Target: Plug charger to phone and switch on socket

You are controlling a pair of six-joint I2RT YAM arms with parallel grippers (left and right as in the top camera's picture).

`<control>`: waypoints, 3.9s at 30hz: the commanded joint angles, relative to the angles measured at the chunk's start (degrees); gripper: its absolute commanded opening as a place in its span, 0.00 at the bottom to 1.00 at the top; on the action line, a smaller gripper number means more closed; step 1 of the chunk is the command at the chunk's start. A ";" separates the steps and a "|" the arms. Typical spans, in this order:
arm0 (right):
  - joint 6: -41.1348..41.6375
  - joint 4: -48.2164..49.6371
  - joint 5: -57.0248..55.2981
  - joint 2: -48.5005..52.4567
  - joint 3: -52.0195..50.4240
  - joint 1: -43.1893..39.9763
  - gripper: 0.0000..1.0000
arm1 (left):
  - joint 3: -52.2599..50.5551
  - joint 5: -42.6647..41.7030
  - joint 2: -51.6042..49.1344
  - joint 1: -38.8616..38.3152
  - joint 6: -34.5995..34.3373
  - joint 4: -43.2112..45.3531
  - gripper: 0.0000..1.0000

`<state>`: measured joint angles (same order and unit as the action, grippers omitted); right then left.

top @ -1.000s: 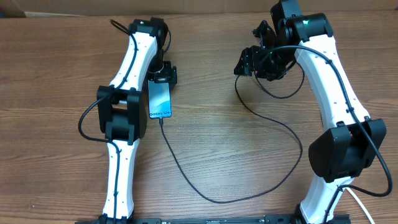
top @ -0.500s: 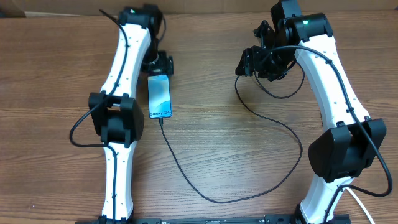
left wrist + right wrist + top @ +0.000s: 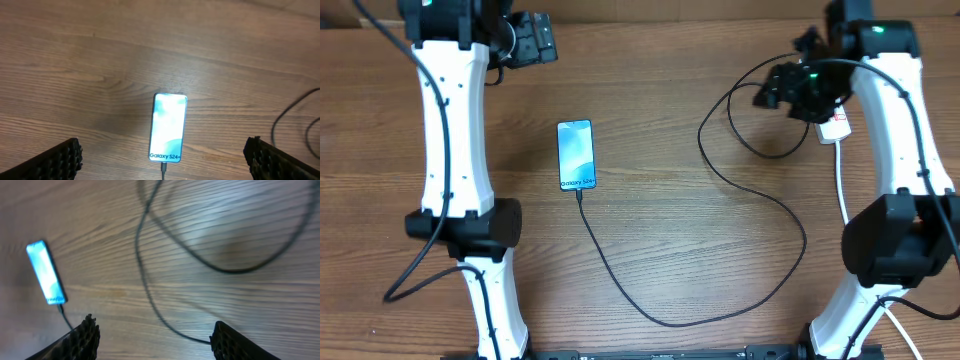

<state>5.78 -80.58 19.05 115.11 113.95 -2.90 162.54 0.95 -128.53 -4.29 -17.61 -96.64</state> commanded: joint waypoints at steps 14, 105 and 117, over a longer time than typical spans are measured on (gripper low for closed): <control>1.84 0.72 -0.61 -1.64 1.27 -15.10 0.77 | 0.74 0.98 2.51 0.44 0.04 -0.15 1.00; 2.64 34.82 -7.85 24.22 1.14 -18.53 0.77 | 0.74 0.98 2.51 0.44 0.04 -0.15 0.99; 2.67 31.91 -7.82 24.24 1.14 -18.53 0.77 | 0.74 0.98 2.51 0.44 0.04 -0.15 1.00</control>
<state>9.04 -47.29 10.61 138.23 114.43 -21.71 162.78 1.15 -126.65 -4.23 -17.61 -96.68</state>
